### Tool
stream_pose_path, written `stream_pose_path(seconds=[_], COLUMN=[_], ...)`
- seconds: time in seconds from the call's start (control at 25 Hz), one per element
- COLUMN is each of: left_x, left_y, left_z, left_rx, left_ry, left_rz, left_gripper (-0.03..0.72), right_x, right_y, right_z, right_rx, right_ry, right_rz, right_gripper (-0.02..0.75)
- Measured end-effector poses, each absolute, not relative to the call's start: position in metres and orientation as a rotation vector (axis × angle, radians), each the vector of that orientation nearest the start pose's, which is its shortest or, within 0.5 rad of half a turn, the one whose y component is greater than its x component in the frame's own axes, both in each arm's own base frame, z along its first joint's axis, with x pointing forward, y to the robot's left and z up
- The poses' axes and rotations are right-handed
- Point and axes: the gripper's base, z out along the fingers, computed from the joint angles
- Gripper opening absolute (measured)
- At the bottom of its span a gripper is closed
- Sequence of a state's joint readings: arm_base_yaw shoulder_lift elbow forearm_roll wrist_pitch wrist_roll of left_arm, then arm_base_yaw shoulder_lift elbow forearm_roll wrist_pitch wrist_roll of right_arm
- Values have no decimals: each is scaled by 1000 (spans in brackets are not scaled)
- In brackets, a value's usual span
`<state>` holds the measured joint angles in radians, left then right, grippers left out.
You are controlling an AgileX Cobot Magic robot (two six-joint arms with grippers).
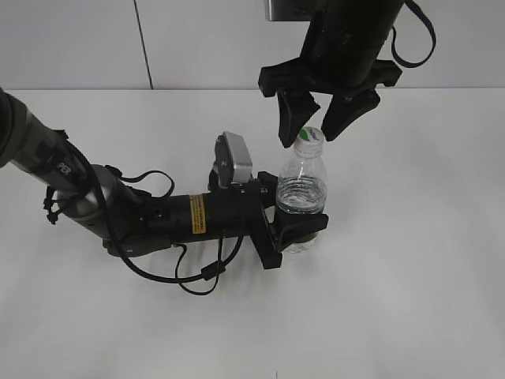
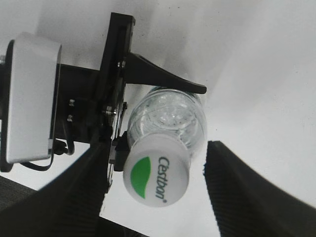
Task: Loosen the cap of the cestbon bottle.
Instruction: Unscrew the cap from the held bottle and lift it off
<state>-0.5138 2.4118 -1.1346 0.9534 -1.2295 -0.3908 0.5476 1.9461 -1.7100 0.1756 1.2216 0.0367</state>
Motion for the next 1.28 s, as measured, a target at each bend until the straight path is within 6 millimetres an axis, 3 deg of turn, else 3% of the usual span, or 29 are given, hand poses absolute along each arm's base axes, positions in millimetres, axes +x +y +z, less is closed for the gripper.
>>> stream_pose_path(seconds=[0.52, 0.76, 1.28], left_x=[320, 320, 320], left_y=[-261, -261, -261], left_z=[48, 48, 48], left_rx=[1104, 1104, 1108], left_ry=[1428, 1428, 1427], left_rz=[-1091, -1091, -1091], left_gripper=[405, 405, 405], right_x=[341, 341, 340], right_y=[226, 226, 227], right_z=[268, 268, 269], right_rx=[-742, -814, -1500], right_ry=[2884, 2859, 2513], right_rz=[328, 320, 277], right_gripper=[308, 303, 302])
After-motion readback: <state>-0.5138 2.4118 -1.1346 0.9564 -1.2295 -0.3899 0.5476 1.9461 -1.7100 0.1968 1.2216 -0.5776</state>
